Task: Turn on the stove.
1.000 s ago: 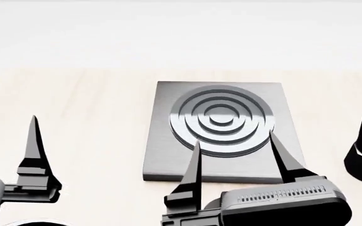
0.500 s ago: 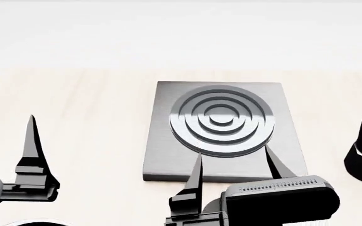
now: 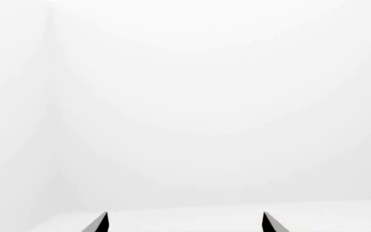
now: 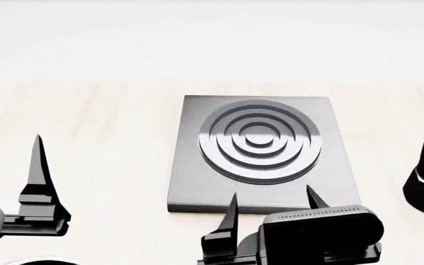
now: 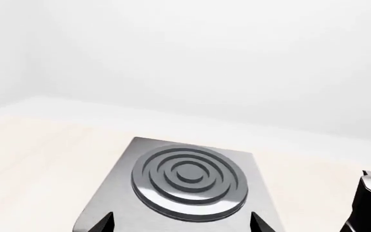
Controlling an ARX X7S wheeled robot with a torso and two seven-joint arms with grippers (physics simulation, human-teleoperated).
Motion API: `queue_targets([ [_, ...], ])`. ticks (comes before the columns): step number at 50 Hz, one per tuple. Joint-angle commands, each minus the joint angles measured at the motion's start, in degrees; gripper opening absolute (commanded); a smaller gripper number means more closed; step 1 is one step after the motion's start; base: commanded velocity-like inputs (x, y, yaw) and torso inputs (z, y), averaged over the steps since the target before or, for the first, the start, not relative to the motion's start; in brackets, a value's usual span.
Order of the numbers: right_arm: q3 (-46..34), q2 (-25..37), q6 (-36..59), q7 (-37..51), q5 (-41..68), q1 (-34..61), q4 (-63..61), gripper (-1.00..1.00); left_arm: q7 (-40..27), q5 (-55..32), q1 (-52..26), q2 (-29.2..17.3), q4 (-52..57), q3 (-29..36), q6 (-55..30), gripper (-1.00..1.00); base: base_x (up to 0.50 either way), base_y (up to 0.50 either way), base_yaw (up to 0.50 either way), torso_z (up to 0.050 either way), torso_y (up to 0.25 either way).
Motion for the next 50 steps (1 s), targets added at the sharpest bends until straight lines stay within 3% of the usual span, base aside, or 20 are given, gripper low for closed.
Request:
queue_targets([
  [1, -0.6, 0.1, 1.0, 0.0, 0.7, 0.2, 1.3, 1.00, -0.3, -0.4, 0.0, -0.2, 0.3, 0.1, -0.2, 1.00, 0.00, 0.00, 0.00, 0.000, 0.000],
  [50, 0.6, -0.7, 2.7, 0.7, 3.7, -0.4, 8.6, 1.00, -1.3, -1.4, -0.2, -1.0, -0.2, 0.6, 0.1, 1.00, 0.00, 0.00, 0.00, 0.000, 0.000],
])
